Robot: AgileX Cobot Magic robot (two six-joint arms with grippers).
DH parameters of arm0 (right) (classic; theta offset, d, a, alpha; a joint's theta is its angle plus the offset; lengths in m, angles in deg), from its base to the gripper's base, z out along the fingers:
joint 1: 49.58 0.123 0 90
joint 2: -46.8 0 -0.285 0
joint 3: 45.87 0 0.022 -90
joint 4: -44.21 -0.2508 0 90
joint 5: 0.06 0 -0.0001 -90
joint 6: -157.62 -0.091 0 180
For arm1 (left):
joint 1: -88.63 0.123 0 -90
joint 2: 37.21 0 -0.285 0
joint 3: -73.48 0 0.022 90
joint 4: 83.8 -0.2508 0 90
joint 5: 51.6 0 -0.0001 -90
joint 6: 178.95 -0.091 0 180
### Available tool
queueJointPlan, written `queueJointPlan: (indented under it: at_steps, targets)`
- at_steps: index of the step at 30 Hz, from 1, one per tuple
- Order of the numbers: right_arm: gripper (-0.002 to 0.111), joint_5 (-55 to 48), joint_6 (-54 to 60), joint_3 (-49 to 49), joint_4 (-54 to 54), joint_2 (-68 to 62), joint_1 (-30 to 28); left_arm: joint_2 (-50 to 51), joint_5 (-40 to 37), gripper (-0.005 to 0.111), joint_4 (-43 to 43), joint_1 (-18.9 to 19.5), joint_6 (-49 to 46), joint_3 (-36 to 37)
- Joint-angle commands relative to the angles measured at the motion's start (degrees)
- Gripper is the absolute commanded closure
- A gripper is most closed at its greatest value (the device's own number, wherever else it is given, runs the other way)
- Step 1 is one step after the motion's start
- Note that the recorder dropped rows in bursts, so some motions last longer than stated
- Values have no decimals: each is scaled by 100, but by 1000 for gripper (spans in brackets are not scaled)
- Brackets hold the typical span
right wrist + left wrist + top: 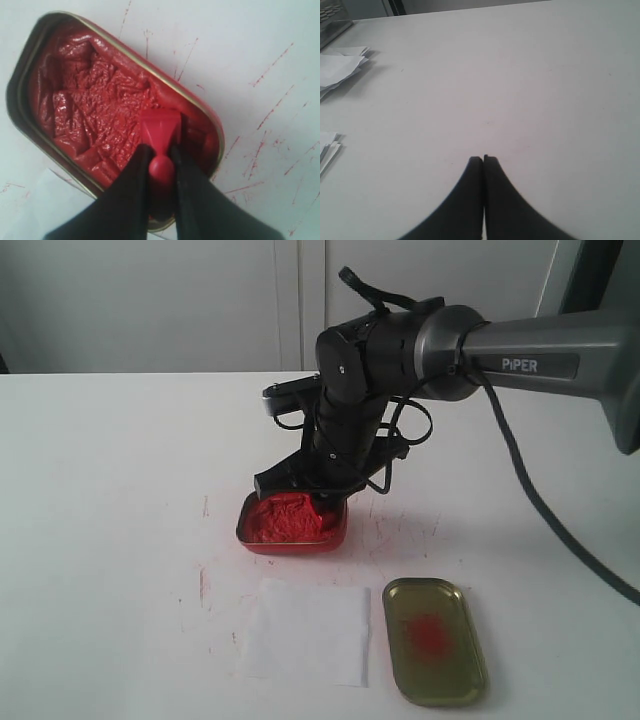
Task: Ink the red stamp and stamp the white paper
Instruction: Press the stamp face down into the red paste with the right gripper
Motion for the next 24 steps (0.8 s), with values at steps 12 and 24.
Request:
queueJointPlan:
  at_steps: [12, 24]
  targets:
    - [108, 21, -8, -6, 31, 205, 3, -2, 17, 107, 16, -1, 22, 15]
    - [108, 21, 15, -6, 41, 215, 3, -2, 17, 107, 16, -1, 22, 15]
